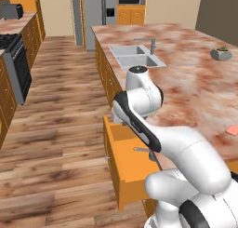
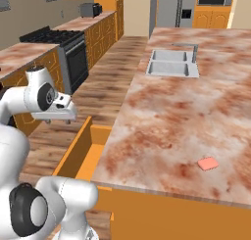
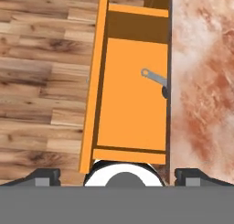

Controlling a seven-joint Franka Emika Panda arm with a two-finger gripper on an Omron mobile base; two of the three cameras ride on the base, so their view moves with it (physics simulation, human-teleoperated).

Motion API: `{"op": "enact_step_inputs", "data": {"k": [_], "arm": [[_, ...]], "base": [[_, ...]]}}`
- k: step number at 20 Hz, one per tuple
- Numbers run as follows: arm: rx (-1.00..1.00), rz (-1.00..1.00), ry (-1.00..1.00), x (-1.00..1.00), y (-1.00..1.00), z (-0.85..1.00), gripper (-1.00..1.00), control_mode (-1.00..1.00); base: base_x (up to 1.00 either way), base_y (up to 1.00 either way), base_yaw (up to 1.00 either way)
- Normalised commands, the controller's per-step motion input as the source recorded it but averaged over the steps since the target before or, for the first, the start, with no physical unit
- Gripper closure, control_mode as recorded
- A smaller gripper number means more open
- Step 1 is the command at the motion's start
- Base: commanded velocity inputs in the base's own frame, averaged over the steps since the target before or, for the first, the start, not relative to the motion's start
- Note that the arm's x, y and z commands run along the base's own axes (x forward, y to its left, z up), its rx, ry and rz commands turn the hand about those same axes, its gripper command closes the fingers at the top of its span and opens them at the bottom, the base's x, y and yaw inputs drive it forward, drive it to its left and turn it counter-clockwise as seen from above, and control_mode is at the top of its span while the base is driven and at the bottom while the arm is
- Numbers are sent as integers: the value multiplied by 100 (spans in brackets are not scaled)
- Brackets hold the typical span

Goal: Pick the measuring cup from the drawer and place it on the counter.

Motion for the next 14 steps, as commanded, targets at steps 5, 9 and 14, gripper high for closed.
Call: {"op": "enact_step_inputs", "data": {"k": [5, 9, 14], "arm": [[2, 0, 15, -2, 10, -99, -100, -100], [0, 0, 25, 4, 16, -83, -100, -100], [0, 0, 24, 23, 41, -66, -100, -100]], "base": [[0, 0, 0], [0, 0, 0], [0, 0, 0]]}}
